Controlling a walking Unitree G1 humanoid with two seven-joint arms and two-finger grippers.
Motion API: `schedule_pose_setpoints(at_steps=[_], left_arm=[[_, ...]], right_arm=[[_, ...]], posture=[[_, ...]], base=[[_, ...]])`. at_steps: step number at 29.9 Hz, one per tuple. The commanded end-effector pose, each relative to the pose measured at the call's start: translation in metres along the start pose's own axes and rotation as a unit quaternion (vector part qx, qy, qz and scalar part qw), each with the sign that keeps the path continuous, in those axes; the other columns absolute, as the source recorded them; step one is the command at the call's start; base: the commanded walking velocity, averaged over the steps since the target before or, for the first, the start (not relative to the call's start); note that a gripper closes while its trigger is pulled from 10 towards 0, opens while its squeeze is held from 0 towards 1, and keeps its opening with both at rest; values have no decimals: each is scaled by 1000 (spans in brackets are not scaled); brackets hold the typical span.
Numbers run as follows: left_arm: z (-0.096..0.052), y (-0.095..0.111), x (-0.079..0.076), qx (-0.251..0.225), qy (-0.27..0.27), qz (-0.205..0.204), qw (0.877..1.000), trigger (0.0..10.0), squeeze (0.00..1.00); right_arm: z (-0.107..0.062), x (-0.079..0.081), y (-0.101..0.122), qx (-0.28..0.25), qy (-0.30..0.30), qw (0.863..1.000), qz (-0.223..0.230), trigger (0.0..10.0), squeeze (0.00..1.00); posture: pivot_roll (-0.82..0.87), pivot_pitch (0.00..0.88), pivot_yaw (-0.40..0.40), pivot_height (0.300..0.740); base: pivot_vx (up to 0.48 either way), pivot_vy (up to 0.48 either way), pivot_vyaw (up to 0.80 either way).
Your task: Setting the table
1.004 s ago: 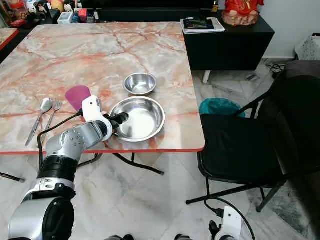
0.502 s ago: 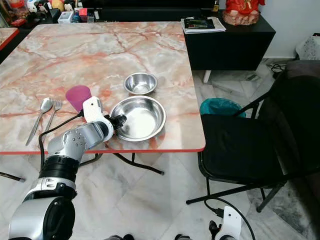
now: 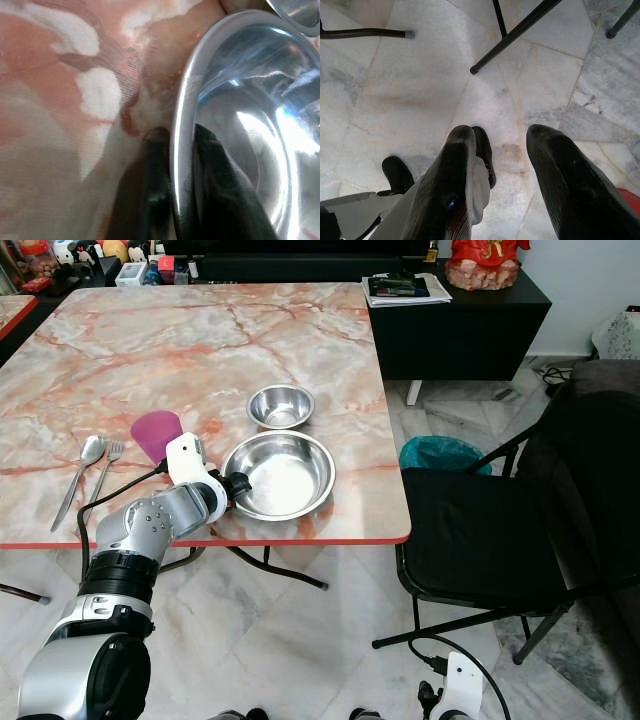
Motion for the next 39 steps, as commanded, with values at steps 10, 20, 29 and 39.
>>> schedule_pose_setpoints(at_steps=[10, 20, 29, 39], left_arm=[[0, 1, -3, -6, 2, 9, 1000, 0, 0], [-15, 28, -1, -69, -23, 22, 997, 0, 0], [-43, 62, -22, -164, -136, 35, 976, 10000, 0], [-82, 116, -42, -351, -161, 67, 920, 10000, 0]], right_arm=[[-1, -2, -3, 3, -3, 1000, 4, 10000, 0], [-1, -2, -2, 2, -2, 1000, 2, 10000, 0], [-1, -3, -1, 3, 0, 1000, -3, 10000, 0], [-1, -4, 1, -5, 0, 1000, -1, 10000, 0]], posture=[[-47, 127, 12, 740], [-45, 126, 4, 740], [-35, 125, -9, 740], [-37, 123, -12, 740]], base=[[0, 0, 0], [0, 0, 0], [0, 0, 0], [0, 0, 0]])
Point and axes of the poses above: a point about 5 cm out from each wrist's last joint towards the gripper, its own z axis pointing out of the wrist towards the gripper, its own y axis along the axis of the wrist's last joint, x = y × z, the point moved 4 cm from there along z, pointing out of the wrist towards the gripper, and after that the axes turned 5 degrees about -z, right-handed, at the moved point
